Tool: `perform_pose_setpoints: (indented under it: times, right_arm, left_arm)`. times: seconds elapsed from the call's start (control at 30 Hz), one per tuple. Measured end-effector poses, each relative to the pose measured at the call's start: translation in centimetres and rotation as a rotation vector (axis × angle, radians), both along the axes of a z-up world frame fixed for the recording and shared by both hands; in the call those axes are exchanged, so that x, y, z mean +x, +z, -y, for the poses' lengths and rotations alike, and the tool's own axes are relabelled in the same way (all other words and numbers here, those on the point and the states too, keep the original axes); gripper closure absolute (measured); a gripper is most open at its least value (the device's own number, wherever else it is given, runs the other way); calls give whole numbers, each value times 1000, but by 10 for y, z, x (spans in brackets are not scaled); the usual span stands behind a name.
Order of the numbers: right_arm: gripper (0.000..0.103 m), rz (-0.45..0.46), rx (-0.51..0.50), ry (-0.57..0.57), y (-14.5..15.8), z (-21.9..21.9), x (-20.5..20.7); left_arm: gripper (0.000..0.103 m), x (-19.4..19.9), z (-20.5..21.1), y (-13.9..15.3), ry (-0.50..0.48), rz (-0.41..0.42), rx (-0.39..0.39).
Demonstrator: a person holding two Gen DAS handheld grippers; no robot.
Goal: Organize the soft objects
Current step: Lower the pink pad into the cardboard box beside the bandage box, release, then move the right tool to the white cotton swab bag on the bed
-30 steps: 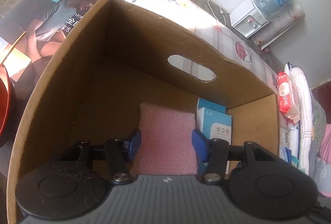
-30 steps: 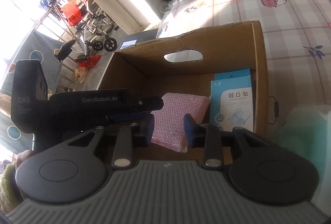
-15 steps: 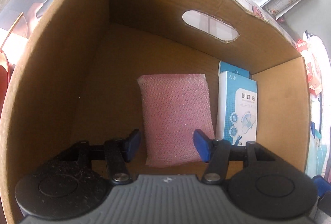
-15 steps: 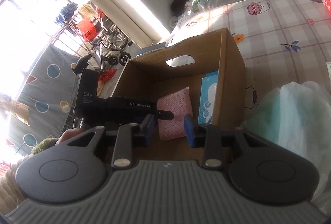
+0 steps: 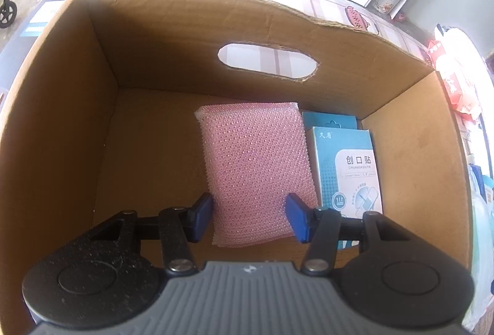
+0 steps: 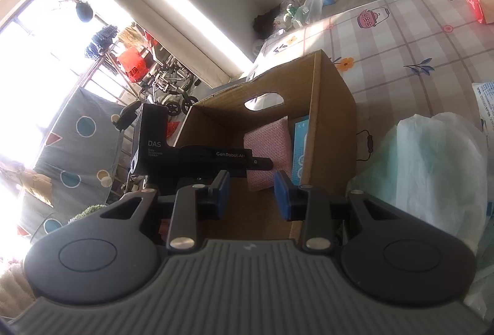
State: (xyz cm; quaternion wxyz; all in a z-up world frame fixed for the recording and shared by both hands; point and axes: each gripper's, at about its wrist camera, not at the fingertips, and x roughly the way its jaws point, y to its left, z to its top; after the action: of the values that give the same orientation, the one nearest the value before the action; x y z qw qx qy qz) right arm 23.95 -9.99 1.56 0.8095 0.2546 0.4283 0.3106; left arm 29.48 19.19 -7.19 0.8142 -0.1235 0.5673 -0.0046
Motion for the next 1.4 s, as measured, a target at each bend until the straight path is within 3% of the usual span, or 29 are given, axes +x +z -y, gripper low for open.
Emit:
perform_pose_setpoints:
  times: [0.27,0.43,0.63,0.8,0.9,1.1,1.23,1.4]
  right_arm:
    - [70,-16,-1,-41,-7,18,-6]
    - [69,-11,4,-74,-8,31,-16]
    - [66,15,18,-127,-5,62,-32]
    - [65,45,6,-222,0,110,-44]
    - [65,62,-6,-304,2,147,-46]
    - [64,65,-97,-452,-8,219,-34]
    - [65,22,-176,-476,-25,248,-4]
    - [66,-76,-315,-438,-60,258,50]
  left_arm:
    - [48,1,9,8,-45,27,40]
    - [33,-5,7,17,-12,34,33]
    - [29,-30,7,50,39,64,15]
    - [29,-54,27,89,31,144,-28]
    - [28,-59,56,113,-27,197,-34]
    - [24,-53,154,138,-232,289,-47]
    - [27,-43,224,129,-352,291,-45]
    - [38,-28,288,109,-441,252,-28]
